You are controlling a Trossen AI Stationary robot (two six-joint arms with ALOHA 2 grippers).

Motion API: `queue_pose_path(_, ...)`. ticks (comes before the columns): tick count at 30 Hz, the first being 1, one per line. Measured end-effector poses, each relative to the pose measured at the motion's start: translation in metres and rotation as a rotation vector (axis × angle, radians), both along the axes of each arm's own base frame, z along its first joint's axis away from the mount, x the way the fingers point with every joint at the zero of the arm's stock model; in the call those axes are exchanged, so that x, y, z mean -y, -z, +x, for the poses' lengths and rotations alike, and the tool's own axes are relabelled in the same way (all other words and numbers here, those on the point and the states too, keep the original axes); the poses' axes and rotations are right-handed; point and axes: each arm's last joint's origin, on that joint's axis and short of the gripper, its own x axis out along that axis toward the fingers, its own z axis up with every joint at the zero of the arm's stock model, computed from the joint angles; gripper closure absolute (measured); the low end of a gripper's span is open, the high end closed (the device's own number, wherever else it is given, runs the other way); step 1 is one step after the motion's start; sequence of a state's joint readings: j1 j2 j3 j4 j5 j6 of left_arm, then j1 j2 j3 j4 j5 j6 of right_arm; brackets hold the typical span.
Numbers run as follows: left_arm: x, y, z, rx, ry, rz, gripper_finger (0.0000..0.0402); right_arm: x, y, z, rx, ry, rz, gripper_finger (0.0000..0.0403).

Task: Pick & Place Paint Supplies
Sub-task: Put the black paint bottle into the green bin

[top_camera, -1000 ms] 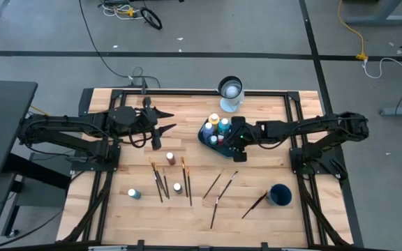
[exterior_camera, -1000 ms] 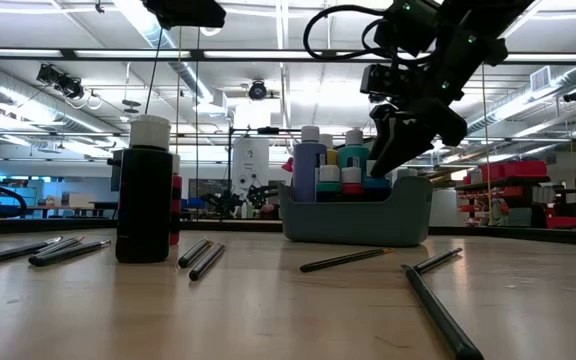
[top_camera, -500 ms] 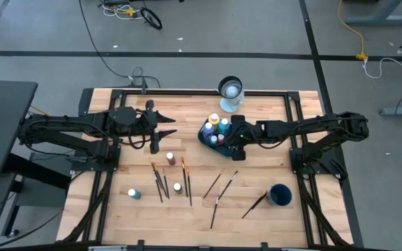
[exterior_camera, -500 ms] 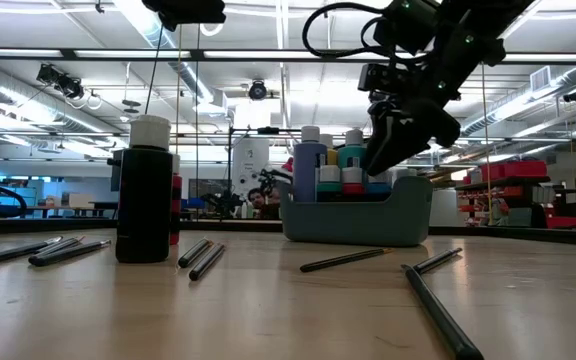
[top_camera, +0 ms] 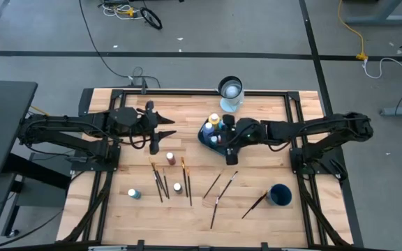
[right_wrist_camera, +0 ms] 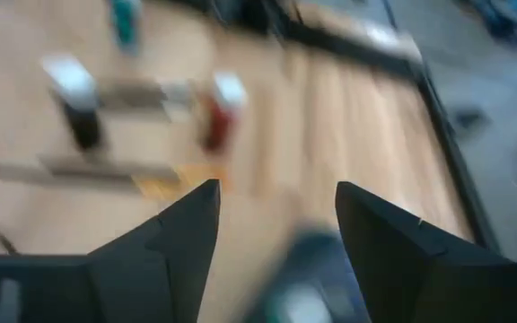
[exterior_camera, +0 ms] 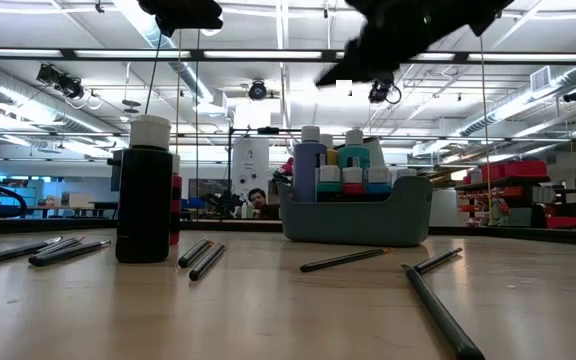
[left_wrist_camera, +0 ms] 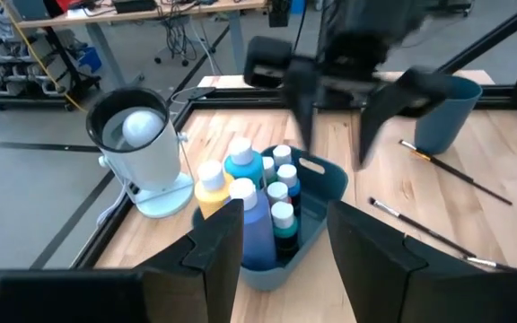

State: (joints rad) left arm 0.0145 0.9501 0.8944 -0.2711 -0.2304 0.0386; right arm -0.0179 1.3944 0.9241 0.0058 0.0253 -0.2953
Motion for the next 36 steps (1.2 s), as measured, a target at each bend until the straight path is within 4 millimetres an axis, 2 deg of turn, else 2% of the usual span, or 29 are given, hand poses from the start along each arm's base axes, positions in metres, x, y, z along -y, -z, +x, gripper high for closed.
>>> queue_pose_path(4,0.0,0.001,0.0,-0.01,-0.002,0.001,0.0231,-0.006,-0.003,0.01,0.112,-0.174,0.109,0.0181)
queue_pose_path(8,0.0,0.001,0.0,-0.01,-0.004,-0.012,0.0231,-0.013,-0.002,0.025,0.224,-0.258,0.194,0.0181)
queue_pose_path(13,0.0,0.004,-0.001,-0.035,0.002,-0.038,0.0231,-0.026,0.018,0.045,0.274,-0.297,0.229,0.0182)
queue_pose_path(16,0.001,0.0,-0.001,0.019,-0.016,-0.084,0.0231,-0.032,0.039,0.057,0.279,-0.307,0.253,0.0182)
queue_pose_path(20,0.002,-0.012,-0.005,0.105,-0.023,-0.017,0.0231,-0.037,0.06,0.077,0.284,-0.294,0.336,0.0182)
queue_pose_path(24,0.001,-0.015,-0.004,0.139,-0.035,0.004,0.0231,-0.045,0.07,0.101,0.241,-0.334,0.363,0.0182)
queue_pose_path(32,0.003,-0.012,-0.004,0.118,-0.009,-0.045,0.0231,-0.079,0.085,0.141,0.137,-0.411,0.386,0.0182)
queue_pose_path(36,0.004,-0.012,-0.004,0.12,-0.008,-0.058,0.0231,-0.091,0.103,0.154,0.12,-0.347,0.355,0.0182)
